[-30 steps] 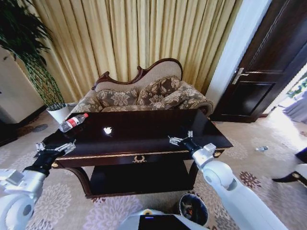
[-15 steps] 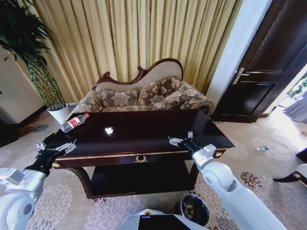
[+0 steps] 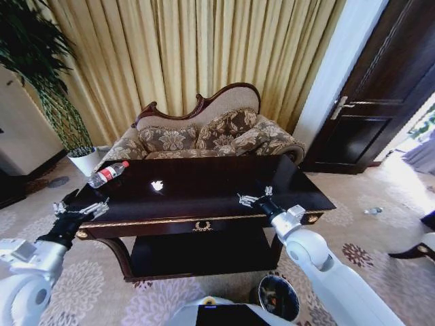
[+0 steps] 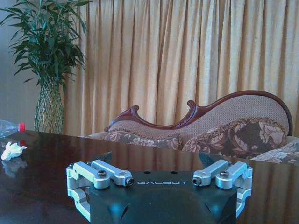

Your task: Move to the front of the table and place the trash on the table into the trash bin.

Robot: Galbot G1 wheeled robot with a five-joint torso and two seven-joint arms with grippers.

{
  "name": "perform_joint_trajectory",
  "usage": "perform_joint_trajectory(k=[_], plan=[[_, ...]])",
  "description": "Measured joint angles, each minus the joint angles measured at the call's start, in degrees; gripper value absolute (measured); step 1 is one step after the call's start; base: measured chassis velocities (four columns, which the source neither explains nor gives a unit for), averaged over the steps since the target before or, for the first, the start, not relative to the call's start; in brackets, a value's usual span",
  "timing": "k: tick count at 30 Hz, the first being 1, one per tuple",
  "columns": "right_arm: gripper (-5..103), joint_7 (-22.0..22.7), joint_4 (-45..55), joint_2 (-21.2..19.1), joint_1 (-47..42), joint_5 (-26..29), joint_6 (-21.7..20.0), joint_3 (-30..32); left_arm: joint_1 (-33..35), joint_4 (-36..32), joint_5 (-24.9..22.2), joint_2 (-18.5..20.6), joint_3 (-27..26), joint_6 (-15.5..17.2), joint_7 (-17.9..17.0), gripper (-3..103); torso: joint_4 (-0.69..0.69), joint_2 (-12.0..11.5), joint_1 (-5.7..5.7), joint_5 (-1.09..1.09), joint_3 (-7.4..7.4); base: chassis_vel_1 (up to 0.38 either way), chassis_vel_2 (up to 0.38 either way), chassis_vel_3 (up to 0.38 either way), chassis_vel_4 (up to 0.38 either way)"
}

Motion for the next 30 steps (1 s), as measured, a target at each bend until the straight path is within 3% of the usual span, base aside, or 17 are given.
perform_joint_trajectory(k=[19, 23, 25, 30], plan=[[100, 0.01, -0.15, -0.06, 0.13, -0.48, 0.05, -0.07, 0.08, 0.23, 1.26, -0.12, 0.51, -2.05, -1.01, 100, 0.0, -1.26, -0.64, 0.01, -0.62, 0.0, 0.0, 0.0, 0.0], [100, 0.63, -0.17, -1.12, 1.77, 1.31, -1.06, -0.99, 0.45, -0.12, 1.26, -0.32, 0.38, -2.1, -1.64, 100, -0.03, -1.31, -0.67, 0.01, -0.64, 0.0, 0.0, 0.0, 0.0], [100, 1.82, -0.73, -3.62, 6.11, 5.78, -3.65, -3.04, 1.55, -0.94, 0.27, -0.78, -1.26, -2.03, -1.73, 100, 0.01, -1.32, -0.67, 0.01, -0.64, 0.0, 0.0, 0.0, 0.0], [100, 1.71, -2.68, -6.77, 10.99, 10.66, -5.03, -5.09, 2.52, -1.48, -0.87, -1.39, -3.13, -1.99, -1.72, 100, 0.0, -1.32, -0.67, 0.01, -0.64, 0.0, 0.0, 0.0, 0.0]])
